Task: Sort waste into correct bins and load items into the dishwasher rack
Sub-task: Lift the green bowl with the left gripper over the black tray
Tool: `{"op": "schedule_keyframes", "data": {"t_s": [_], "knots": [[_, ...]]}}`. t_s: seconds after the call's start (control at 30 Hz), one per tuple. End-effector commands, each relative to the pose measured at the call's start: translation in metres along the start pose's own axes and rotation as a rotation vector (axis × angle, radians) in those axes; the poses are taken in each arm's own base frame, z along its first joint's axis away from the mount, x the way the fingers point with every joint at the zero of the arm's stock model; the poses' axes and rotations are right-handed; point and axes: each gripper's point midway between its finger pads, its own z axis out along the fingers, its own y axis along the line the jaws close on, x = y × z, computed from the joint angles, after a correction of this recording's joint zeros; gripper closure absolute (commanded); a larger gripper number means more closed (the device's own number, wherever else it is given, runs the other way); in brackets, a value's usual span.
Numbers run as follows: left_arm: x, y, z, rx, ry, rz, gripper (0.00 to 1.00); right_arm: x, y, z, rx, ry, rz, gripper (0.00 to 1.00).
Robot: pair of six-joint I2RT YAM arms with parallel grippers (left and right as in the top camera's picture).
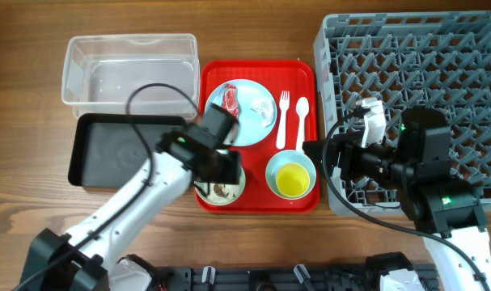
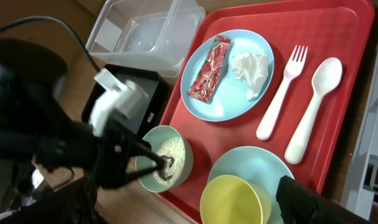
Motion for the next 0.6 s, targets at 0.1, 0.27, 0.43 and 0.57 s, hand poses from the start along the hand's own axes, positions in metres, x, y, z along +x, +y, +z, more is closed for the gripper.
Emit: {"op": "schedule_keyframes", "data": {"t_s": [0.1,0.27,0.43,0.57], "knots": [[0.014,-0.007,0.045,-0.114,0.043,0.089,0.5,-0.007,0.004,-0.003,0.001,-0.019,-0.01,0.06],[0.024,-0.006,0.066,-0.143,0.1,0.1,0.79,-0.006,0.004,-0.003,0.002,-0.015,-0.007,0.06],[0.024,-0.006,0.071,-0.148,0.108,0.101,0.96,-0.007,0.004,-0.003,0.002,-0.017,-0.009,0.06],[0.016,-0.014,0.055,-0.13,0.079,0.103,0.96,-0.008,0.004,-0.003,0.001,-0.02,-0.011,0.06]]}}
